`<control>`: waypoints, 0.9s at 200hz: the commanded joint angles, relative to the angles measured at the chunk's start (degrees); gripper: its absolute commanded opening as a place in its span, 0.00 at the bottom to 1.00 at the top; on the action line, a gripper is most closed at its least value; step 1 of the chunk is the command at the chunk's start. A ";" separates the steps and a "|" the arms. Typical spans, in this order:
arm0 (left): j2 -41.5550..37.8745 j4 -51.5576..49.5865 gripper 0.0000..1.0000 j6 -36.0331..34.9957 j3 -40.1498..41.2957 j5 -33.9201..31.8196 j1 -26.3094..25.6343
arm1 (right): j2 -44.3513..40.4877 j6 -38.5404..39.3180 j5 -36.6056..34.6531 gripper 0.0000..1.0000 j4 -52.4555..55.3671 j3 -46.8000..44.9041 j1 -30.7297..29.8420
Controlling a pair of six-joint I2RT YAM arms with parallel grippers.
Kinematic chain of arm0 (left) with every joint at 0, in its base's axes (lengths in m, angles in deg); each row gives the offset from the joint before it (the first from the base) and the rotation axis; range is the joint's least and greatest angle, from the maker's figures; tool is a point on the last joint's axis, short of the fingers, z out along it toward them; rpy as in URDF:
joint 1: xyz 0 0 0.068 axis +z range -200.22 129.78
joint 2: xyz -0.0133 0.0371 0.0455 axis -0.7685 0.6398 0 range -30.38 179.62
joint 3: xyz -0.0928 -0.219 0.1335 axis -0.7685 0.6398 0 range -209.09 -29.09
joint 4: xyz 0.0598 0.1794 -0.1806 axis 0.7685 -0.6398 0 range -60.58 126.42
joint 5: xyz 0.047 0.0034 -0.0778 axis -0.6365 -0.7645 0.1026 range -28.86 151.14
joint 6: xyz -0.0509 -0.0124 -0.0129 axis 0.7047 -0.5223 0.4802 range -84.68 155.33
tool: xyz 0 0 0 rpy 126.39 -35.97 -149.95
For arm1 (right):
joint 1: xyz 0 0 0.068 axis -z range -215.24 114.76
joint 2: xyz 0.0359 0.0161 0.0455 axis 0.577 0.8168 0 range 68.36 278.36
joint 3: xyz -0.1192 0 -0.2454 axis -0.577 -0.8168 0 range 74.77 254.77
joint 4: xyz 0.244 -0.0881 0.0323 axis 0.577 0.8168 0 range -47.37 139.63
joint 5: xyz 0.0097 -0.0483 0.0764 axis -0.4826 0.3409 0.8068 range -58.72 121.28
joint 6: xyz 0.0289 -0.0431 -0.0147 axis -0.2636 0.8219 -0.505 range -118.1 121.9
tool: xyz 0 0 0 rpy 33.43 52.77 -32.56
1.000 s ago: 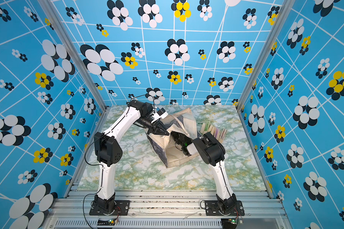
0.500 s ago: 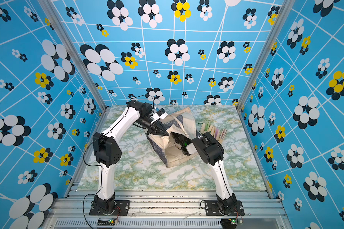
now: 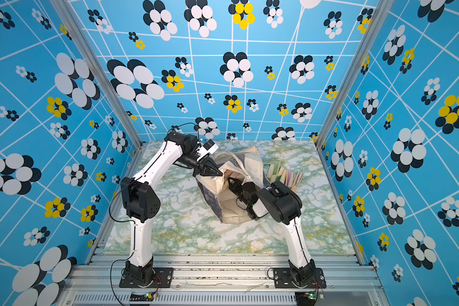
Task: Take out the folding fans from the tote bags
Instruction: Pick up the folding fan from the canvas bag.
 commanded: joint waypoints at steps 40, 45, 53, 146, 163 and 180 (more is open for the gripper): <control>-1.23 -11.42 0.00 -1.53 -1.92 3.53 0.71 | -9.31 12.42 2.51 0.07 -4.08 -9.02 -4.66; -1.27 -11.41 0.00 -1.55 -2.00 3.61 0.83 | -9.97 12.68 2.49 0.07 -4.08 -9.92 -4.75; -1.22 -11.46 0.00 -1.58 -2.01 3.70 1.05 | -11.20 13.35 2.59 0.07 -4.02 -11.41 -4.78; -0.52 -11.41 0.00 -1.99 -2.71 5.19 2.02 | -31.75 26.89 -1.25 0.07 10.15 -26.27 -5.88; -0.44 -11.39 0.00 -2.00 -2.53 5.17 2.05 | -37.04 30.18 -1.56 0.07 14.23 -27.34 -6.09; -0.43 -11.46 0.00 -1.98 -2.36 5.22 2.05 | -43.92 34.39 -1.15 0.06 22.15 -26.71 -6.38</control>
